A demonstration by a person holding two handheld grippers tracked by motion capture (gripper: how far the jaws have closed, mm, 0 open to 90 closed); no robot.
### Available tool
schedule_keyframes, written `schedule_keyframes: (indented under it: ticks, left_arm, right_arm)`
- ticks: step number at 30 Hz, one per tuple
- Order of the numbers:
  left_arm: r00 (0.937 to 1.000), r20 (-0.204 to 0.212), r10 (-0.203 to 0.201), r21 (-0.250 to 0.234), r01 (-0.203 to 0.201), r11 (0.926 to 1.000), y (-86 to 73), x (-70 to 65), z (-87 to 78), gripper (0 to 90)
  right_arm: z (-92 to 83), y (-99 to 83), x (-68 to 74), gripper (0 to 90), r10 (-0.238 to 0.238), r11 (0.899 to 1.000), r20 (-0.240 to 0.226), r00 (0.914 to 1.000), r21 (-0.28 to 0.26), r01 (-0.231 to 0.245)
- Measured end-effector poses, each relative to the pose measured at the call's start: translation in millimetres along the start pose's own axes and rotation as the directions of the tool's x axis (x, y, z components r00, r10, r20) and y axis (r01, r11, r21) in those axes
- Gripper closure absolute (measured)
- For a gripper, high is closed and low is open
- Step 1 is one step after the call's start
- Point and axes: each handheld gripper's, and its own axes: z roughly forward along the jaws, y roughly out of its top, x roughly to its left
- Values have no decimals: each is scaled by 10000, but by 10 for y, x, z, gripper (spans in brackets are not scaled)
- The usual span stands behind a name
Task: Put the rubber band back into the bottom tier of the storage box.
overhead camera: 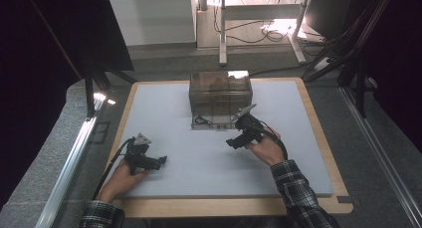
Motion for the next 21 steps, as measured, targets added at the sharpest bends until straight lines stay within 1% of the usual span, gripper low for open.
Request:
schedule_keyframes:
  ticks: [11,21]
  left_arm:
    - [10000,-2,4,3,-4,10000,0,0,0,0]
    - [10000,-4,5,2,-5,10000,0,0,0,0]
  right_arm:
    - [-53,-139,-38,119,67,10000,87,9999,5,-67]
    - [-148,-243,-75,104,207,9998,197,9996,-37,-207]
